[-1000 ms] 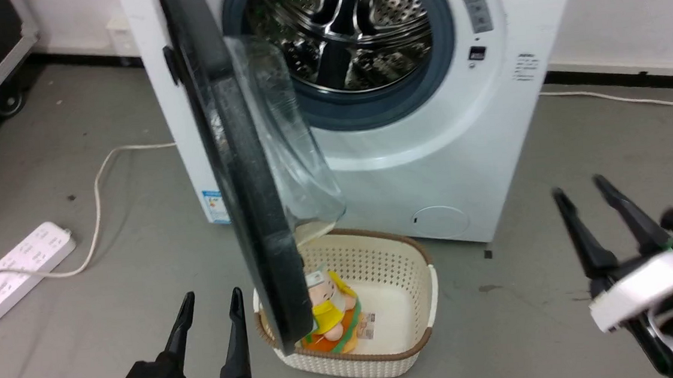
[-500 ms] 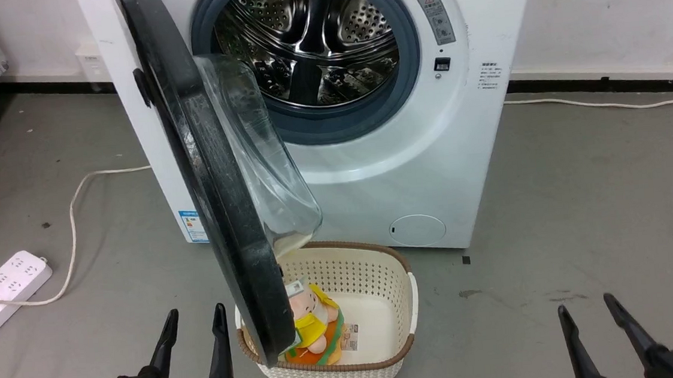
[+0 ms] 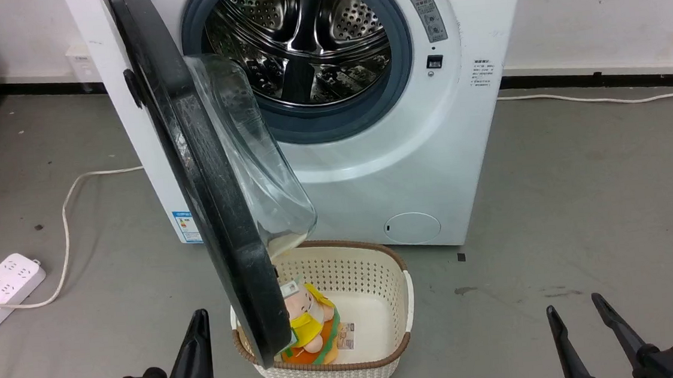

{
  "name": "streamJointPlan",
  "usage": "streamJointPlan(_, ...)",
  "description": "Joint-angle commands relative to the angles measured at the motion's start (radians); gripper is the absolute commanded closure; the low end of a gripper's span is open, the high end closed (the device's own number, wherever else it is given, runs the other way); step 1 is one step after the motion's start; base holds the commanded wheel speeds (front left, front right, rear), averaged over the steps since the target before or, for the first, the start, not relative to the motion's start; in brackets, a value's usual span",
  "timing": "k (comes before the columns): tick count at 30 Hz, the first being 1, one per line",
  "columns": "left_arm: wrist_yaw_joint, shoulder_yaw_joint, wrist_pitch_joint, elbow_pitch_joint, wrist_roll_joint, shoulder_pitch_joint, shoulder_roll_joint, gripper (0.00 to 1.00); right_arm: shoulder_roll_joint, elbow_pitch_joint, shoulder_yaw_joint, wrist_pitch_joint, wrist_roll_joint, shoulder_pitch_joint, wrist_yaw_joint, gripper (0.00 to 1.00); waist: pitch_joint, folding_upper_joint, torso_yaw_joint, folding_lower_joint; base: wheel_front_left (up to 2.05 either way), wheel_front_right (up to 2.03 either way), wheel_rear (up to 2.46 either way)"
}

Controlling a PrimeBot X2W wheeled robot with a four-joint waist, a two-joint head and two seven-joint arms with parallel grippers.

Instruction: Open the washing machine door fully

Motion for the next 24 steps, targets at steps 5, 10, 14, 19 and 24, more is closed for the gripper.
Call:
streamJointPlan(5, 0.020, 0.028, -0.006, -0.080, -0.027, 0.002, 0.002, 1.00, 0.006, -0.011, 0.002, -0.004, 0.009, -0.006, 0.001, 0.00, -0.006, 0.0000, 0.001, -0.0001, 0.00, 0.00, 0.00)
streamJointPlan(10, 0.058, 0.055, -0.006, -0.237, -0.081, -0.026, 0.002, 1.00, 0.006, -0.013, 0.001, -0.004, 0.015, -0.005, 0.001, 0.00, -0.011, 0.0000, 0.000, -0.0001, 0.00, 0.00, 0.00)
streamJointPlan(14, 0.063, 0.012, -0.006, -0.345, -0.087, -0.057, 0.002, 1.00, 0.006, -0.015, 0.002, -0.004, 0.017, -0.005, 0.001, 0.00, -0.013, 0.0000, 0.000, -0.0001, 0.00, 0.00, 0.00)
streamJointPlan(19, 0.052, -0.160, -0.006, -0.305, -0.053, -0.056, 0.002, 1.00, 0.006, -0.017, 0.006, -0.005, 0.021, -0.010, 0.001, 0.00, -0.012, 0.0000, -0.009, -0.0001, 0.00, 0.00, 0.00)
streamJointPlan(24, 0.048, -0.257, -0.006, -0.125, -0.072, -0.040, 0.002, 1.00, 0.006, -0.017, 0.015, -0.005, 0.027, -0.010, 0.001, 0.00, -0.009, 0.0000, -0.022, -0.0001, 0.00, 0.00, 0.00)
